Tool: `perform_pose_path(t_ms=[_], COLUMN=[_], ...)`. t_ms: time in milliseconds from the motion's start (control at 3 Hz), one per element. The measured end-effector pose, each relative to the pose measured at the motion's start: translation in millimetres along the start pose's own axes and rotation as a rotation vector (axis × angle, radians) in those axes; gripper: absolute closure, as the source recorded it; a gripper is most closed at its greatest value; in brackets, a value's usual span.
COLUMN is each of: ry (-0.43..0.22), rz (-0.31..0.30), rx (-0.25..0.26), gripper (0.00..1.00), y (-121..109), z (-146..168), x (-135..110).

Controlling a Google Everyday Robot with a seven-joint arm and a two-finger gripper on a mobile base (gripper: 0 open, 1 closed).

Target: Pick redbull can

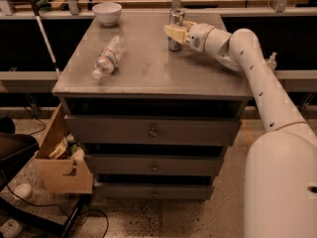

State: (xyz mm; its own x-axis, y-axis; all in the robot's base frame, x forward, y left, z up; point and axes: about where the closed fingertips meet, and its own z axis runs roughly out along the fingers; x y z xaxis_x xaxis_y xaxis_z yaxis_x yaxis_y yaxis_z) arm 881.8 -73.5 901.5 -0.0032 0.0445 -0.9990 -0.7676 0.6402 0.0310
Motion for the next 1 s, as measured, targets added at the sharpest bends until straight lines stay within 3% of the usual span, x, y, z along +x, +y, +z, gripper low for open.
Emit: perform_pose_path(t_ms=[333,667,1000], ry=[0.0,0.001,0.023], rz=[0.001,-0.002,-0.047], rx=[-0.005,-0.009,-0.001], gripper=[0.94,1.0,1.0], y=[2,5,10], z=[3,4,-11], x=[1,-2,-35])
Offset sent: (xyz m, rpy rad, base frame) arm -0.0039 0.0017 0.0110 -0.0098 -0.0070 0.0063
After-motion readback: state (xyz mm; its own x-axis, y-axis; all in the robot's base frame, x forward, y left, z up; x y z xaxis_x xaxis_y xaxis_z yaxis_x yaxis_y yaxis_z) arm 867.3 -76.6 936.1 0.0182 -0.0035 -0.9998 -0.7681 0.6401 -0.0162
